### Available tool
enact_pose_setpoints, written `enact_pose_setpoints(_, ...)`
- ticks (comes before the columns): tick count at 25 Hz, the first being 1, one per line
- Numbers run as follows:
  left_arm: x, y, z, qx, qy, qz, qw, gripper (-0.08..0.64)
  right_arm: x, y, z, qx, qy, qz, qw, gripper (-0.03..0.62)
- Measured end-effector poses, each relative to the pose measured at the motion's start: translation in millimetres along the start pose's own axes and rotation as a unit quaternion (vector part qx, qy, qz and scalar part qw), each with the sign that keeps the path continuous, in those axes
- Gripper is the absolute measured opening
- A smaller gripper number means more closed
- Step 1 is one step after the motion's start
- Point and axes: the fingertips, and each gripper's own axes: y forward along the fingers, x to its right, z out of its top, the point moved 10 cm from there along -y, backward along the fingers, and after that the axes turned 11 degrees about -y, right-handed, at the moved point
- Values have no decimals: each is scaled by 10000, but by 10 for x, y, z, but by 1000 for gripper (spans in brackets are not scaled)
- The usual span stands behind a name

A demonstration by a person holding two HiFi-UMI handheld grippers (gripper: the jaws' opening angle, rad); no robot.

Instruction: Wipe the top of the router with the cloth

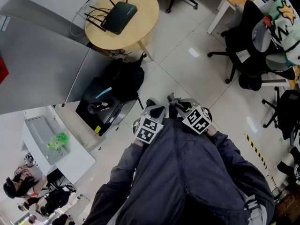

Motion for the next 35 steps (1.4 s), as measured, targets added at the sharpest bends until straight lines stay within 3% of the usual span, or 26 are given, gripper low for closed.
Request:
enact_pose_setpoints(6, -431, 83, 294, 107, -175, -12, 9998, 0, 335, 300, 264, -47, -237, 115, 9996, 34)
enact_pose_setpoints(12, -1115, 230, 744, 174, -259, -188, 9993, 0, 954, 686, 618, -292, -337, 108, 9989, 34)
enact_pose_setpoints(19, -1997, 170, 1413, 345, -419, -330, 9980, 0, 1690, 1075, 1338, -583, -499, 234, 9968, 34)
enact_pose_setpoints(26, -2787, 25, 1678, 604, -790, -131, 9950, 0, 2106, 1569, 1964, -640, -908, 464, 9927, 34)
enact_pose_setpoints(35, -3316, -73, 1910, 820, -1279, 219, 9881, 0, 2603, 1957, 2466, -633, -1266, 874, 9861, 35)
